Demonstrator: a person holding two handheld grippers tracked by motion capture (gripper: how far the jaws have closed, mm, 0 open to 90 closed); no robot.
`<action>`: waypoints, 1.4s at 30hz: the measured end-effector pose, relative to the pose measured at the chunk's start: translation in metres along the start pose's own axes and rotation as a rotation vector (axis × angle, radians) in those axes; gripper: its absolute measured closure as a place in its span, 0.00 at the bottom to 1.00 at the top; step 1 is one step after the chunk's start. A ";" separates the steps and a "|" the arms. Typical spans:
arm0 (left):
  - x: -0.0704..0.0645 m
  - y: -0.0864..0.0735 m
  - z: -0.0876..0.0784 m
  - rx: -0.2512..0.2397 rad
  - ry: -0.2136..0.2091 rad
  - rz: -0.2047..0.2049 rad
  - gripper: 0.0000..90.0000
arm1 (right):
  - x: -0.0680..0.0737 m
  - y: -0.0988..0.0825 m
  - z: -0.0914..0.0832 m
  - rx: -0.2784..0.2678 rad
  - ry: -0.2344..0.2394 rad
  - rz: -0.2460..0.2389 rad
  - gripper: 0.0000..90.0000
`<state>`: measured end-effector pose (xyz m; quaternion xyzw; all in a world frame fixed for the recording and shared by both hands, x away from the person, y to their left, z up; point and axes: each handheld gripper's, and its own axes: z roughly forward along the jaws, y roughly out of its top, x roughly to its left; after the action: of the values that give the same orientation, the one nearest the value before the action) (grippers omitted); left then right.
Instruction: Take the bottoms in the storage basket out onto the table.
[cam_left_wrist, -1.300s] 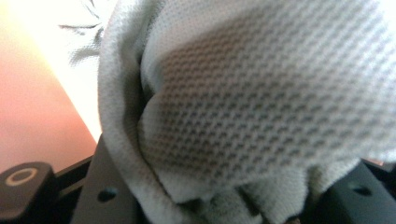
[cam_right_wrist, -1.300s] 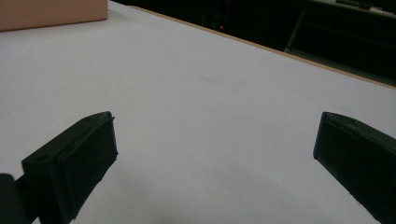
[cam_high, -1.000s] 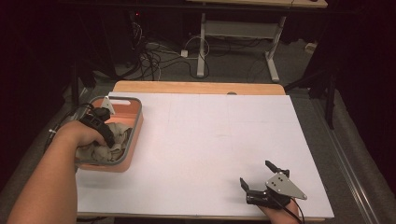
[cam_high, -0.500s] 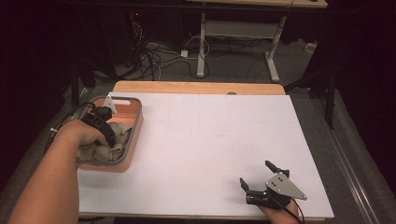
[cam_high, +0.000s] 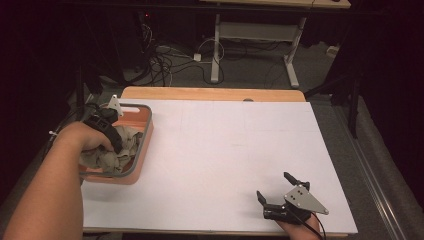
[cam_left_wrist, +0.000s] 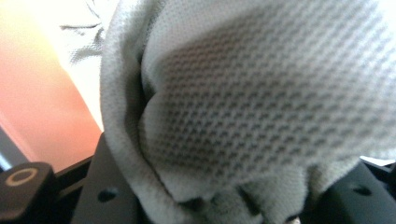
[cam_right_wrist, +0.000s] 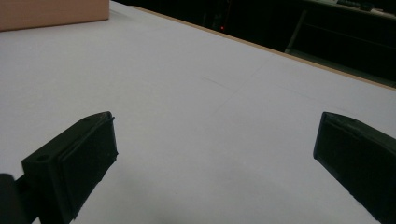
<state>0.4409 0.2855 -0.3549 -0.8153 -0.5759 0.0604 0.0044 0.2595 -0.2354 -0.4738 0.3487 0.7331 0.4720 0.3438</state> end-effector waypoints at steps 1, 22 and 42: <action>0.000 0.000 -0.002 -0.002 -0.002 -0.002 0.57 | 0.000 0.000 0.000 0.000 0.000 0.000 0.00; -0.003 0.001 -0.033 -0.028 -0.005 0.006 0.57 | -0.001 0.000 0.000 -0.004 -0.003 0.005 0.00; -0.011 0.002 -0.043 -0.034 -0.009 0.021 0.57 | 0.000 0.000 0.000 0.000 0.000 -0.001 0.00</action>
<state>0.4437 0.2776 -0.3113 -0.8210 -0.5682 0.0544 -0.0128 0.2600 -0.2354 -0.4739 0.3483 0.7332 0.4720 0.3440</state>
